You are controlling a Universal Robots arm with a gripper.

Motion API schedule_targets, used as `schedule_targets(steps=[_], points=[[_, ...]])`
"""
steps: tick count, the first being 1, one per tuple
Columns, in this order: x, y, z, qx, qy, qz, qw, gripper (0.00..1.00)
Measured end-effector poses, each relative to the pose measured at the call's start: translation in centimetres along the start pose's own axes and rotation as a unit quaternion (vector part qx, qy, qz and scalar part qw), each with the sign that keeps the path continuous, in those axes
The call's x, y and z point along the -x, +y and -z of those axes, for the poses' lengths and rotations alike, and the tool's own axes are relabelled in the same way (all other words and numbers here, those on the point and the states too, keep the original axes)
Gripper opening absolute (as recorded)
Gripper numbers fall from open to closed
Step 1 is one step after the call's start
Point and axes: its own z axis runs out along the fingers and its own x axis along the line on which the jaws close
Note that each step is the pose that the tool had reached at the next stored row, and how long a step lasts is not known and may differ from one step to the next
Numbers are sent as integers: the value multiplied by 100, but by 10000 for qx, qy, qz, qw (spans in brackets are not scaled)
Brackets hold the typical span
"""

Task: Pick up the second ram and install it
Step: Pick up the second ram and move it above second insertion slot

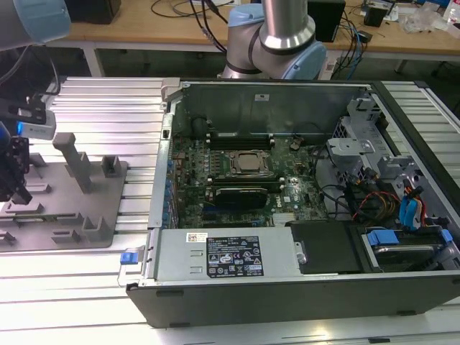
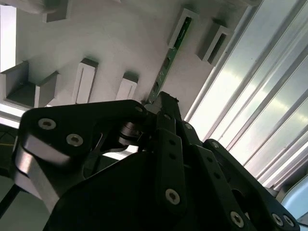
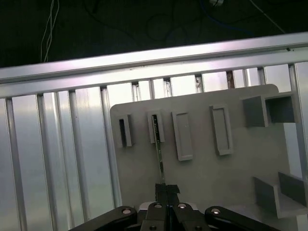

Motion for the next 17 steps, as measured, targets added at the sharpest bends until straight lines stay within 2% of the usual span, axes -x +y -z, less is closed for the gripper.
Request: schedule_targets(steps=[8,11,14,17], points=[[-50,-7,-117,-1,-4,0,10000,8],[-51,-9,-216,2,-27,13,10000,8],[-48,-11,-287,3,-23,163,9999,8],[-37,-9,-300,2,-22,248,9997,8]])
